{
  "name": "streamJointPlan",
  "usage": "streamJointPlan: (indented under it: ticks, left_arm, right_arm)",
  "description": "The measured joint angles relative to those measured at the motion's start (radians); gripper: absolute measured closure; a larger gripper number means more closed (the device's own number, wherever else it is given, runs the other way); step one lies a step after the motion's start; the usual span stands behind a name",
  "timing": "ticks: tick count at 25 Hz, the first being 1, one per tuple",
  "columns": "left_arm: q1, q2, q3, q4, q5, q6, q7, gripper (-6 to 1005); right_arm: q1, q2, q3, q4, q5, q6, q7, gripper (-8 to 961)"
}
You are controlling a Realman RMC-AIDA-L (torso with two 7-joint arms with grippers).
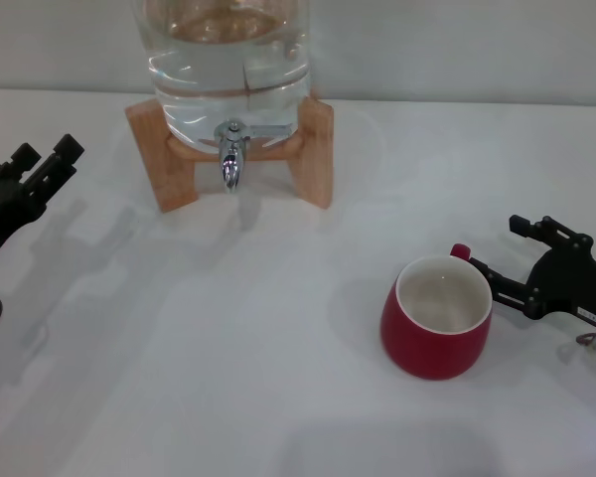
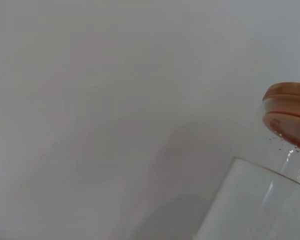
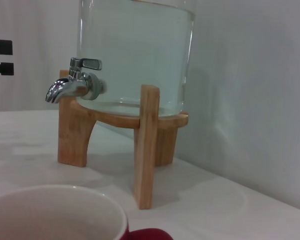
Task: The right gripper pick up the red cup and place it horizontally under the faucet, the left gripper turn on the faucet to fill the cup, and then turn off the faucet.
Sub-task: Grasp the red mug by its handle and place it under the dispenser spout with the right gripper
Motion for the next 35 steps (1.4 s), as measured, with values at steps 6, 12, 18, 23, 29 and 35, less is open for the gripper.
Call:
streamJointPlan:
  ticks: [6,12,18,23,29,35]
  left_arm:
    - [-0.002,0.000,0.000,0.000,0.000,0.000,-0.001,131]
    - [0.000,0.000,0.000,0.000,-0.003,0.000,-0.004,132]
    - [0.001,0.000,0.000,0.000,-0.007,0.000,-0.010,132]
    - [0.003,0.000,0.000,0.000,-0.007,0.001,-0.011,132]
    - [0.005,0.000,0.000,0.000,-0.008,0.001,-0.011,132]
    - [0.006,0.000,0.000,0.000,-0.008,0.001,-0.011,133]
  right_arm:
    - [-0.003,0.000,-0.012,0.002,0.000,0.011,0.000,197]
    - [0.005,-0.001,-0.026,0.004,0.000,0.013,0.000,199]
    - [0.008,0.000,-0.027,0.006,0.000,0.010,0.000,200]
    - [0.012,0.000,-0.026,0.007,0.000,0.009,0.000,201]
    - [0.021,0.000,-0.026,0.007,0.000,0.008,0.000,202]
    - [0.022,0.000,-0.026,0.007,0.000,0.008,0.000,204]
